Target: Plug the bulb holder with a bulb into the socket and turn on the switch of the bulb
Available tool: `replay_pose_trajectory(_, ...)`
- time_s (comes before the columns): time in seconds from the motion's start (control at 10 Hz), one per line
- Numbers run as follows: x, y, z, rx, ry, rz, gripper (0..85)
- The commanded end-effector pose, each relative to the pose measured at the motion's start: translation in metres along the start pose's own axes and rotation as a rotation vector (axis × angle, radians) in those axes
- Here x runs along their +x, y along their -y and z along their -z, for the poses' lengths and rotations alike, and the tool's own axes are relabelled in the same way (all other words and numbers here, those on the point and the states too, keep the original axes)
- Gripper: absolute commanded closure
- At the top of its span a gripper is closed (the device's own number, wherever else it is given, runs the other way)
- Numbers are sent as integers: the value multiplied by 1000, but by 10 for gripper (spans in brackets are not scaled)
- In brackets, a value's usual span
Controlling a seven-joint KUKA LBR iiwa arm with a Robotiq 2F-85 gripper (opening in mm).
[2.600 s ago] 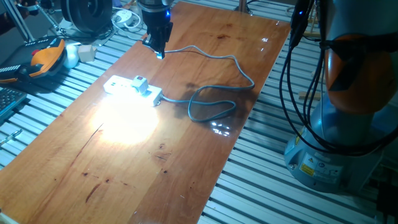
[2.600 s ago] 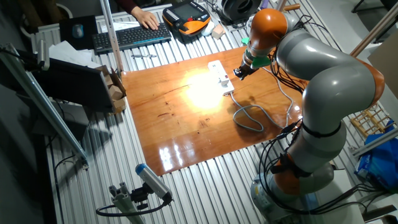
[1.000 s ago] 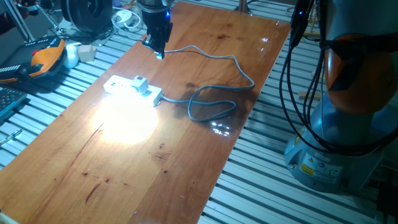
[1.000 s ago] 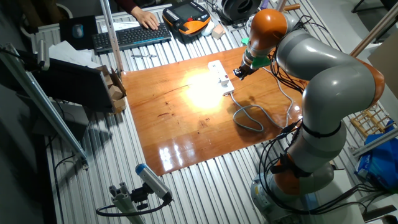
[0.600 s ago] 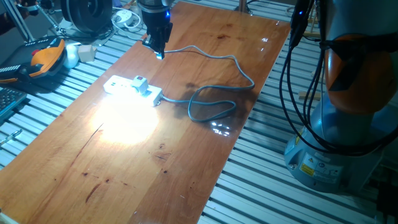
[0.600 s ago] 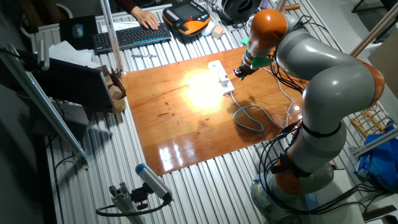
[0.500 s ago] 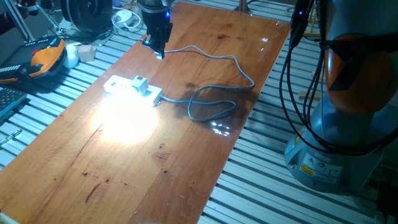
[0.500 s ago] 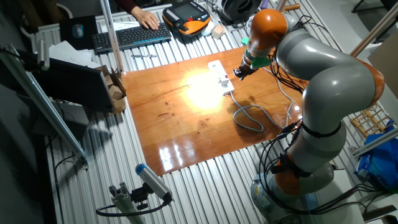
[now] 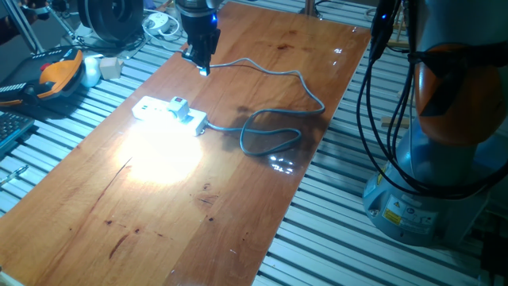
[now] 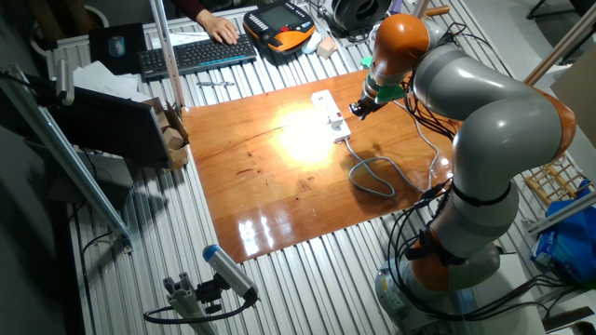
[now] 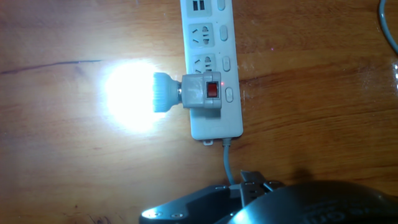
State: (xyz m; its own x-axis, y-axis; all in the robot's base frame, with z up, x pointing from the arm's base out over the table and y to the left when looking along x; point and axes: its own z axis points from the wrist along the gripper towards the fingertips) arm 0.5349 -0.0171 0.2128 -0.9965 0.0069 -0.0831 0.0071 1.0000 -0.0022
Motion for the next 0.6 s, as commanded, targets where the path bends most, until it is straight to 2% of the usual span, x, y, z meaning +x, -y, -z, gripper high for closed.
replay_pose_trajectory(0.0, 0, 0, 0, 0, 0, 0, 850)
replay_pose_trajectory(0.5, 0, 0, 0, 0, 2, -5, 850)
